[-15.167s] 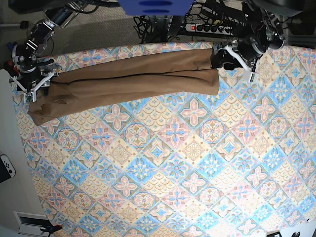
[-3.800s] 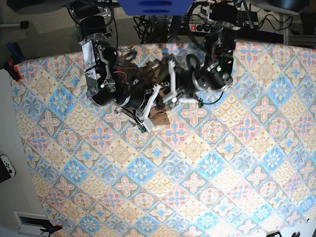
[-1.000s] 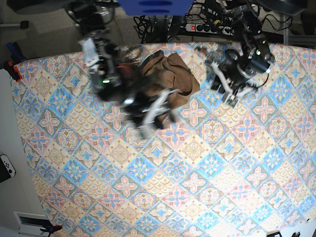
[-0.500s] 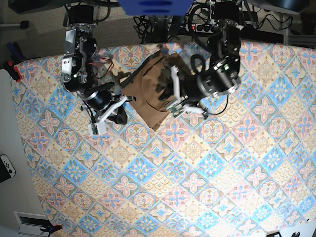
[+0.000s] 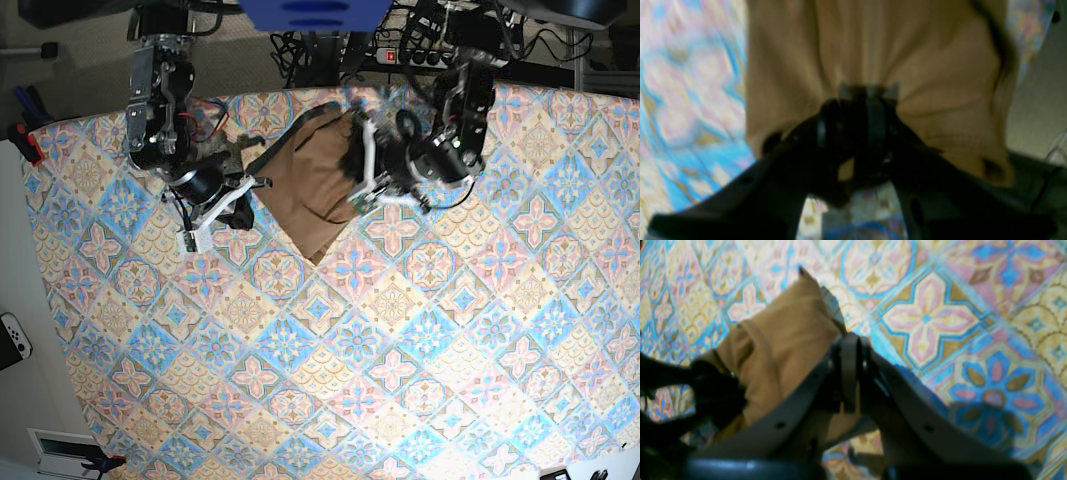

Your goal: Layout the t-shirt on the table in an organized manner, then fold the t-shirt properly

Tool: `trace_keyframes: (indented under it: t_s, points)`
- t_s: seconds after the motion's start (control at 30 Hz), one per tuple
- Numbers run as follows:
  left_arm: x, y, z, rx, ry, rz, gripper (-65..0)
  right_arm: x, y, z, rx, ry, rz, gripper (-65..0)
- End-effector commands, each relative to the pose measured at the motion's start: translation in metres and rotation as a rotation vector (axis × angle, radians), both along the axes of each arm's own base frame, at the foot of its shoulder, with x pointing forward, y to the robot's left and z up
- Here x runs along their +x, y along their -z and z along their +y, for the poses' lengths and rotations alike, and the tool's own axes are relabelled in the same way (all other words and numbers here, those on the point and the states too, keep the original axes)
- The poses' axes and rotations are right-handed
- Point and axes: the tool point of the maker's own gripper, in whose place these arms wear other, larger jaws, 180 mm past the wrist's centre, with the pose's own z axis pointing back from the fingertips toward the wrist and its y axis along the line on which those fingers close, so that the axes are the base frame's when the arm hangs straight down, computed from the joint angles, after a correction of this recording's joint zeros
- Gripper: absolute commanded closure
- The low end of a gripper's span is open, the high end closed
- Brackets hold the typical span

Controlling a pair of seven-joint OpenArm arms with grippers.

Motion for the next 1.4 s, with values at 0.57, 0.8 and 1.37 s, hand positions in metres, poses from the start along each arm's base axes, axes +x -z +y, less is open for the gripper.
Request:
trace_keyframes:
  t_s: [0.57, 0.8, 1.37]
  points:
    - [0.016, -0.012, -0.007, -0.040, -0.001, -0.045, -14.4, 0.013, -0.017, -0.029, -0.003, 0.082, -0.070, 0.0]
    - [0.025, -0.050, 0.003, -0.075, -0.080, -0.165, 0.0, 0.001, -0.008, -0.072, -0.033, 0.201, -0.041, 0.0]
    - [-0.021, -0.035, 0.070, -0.013, -0.335, -0.078, 0.0, -0.081, 0.007, -0.206, -0.177, 0.572, 0.063, 0.0]
